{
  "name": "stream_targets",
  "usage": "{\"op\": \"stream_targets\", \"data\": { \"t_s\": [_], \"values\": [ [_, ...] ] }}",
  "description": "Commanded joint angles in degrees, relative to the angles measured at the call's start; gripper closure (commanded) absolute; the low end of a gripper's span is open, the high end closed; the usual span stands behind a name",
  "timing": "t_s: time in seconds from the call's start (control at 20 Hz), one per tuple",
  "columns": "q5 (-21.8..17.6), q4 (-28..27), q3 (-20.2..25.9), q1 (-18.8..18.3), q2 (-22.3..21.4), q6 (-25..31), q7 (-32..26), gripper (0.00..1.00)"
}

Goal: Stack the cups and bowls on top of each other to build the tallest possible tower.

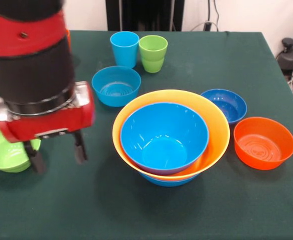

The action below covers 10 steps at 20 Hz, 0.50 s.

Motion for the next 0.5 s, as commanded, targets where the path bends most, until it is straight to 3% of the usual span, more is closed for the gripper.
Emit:
{"op": "stream_targets", "data": {
  "t_s": [0.05,0.5],
  "values": [
    [-7.19,-3.46,7.89,-1.38,-1.75,-4.13,-16.58,0.00],
    [-1.17,2.37,7.58,-4.34,-2.33,-14.18,-19.06,0.00]
  ]
}}
